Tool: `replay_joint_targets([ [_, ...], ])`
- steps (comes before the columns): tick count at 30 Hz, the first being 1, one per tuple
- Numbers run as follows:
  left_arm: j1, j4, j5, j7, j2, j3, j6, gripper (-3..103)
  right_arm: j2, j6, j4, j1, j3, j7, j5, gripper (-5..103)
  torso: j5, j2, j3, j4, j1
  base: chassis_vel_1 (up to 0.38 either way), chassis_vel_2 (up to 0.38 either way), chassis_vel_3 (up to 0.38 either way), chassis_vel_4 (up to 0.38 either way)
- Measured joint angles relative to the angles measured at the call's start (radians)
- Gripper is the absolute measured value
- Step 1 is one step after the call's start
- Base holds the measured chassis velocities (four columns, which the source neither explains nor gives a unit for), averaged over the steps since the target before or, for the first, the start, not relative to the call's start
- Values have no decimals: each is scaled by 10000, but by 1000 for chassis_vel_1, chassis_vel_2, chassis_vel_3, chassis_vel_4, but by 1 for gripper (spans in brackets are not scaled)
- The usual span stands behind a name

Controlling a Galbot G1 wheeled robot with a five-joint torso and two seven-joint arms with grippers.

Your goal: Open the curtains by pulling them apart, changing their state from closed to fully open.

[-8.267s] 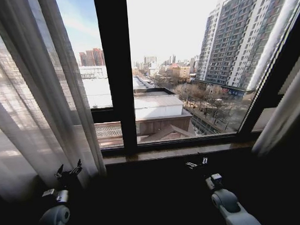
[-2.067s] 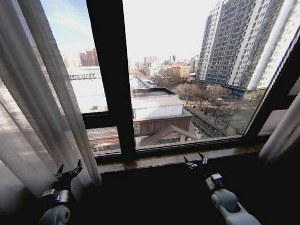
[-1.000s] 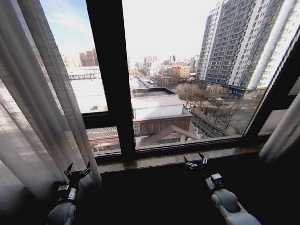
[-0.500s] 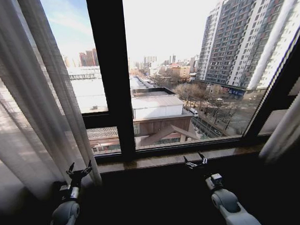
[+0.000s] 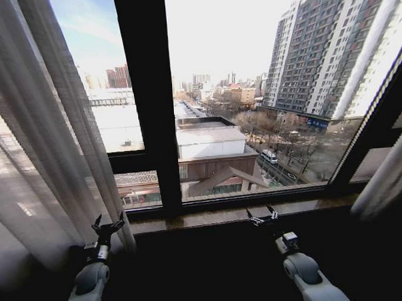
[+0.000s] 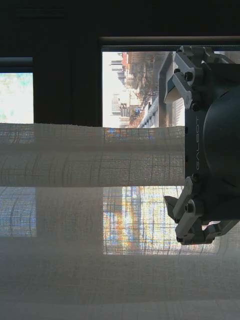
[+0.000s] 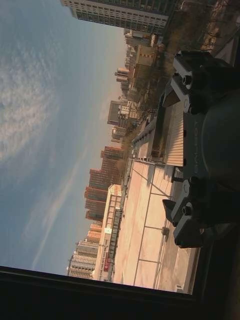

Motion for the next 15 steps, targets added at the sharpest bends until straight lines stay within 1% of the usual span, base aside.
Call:
replay_joint_targets([
  [2, -454, 360, -74, -1, 48, 228, 1, 100, 0, 0, 0, 0, 1, 0, 0, 100, 1, 0, 0, -1, -2, 0, 0, 0, 0],
  [5, -1447, 1336, -138, -1, 180, 799, 18, 100, 0, 0, 0, 0, 0, 0, 0, 100, 2, 0, 1, -1, -1, 0, 0, 0, 0],
  [7, -1601, 1499, -146, -2, 189, 867, 20, 100, 0, 0, 0, 0, 0, 0, 0, 100, 1, -1, 1, -1, -1, 0, 0, 0, 0],
  [10, -2269, 2205, -249, -4, 202, 1112, 59, 100, 0, 0, 0, 0, 0, 0, 0, 100, 0, -1, 1, 0, -1, 0, 0, 0, 0],
  [12, -2356, 2303, -252, -4, 199, 1125, 63, 100, 0, 0, 0, 0, 0, 0, 0, 100, 0, -1, 1, 0, -1, 0, 0, 0, 0],
  [13, -2486, 2455, -254, 36, 177, 1121, 65, 103, 0, 0, 0, 0, 0, 0, 0, 100, 3, 0, 0, 1, -1, 0, 0, 0, 0],
  [15, -2582, 2635, -248, 182, 143, 1062, 52, 94, 0, 0, 0, 0, 0, 0, 0, 100, 1, 0, 1, 0, -1, 0, 0, 0, 0],
])
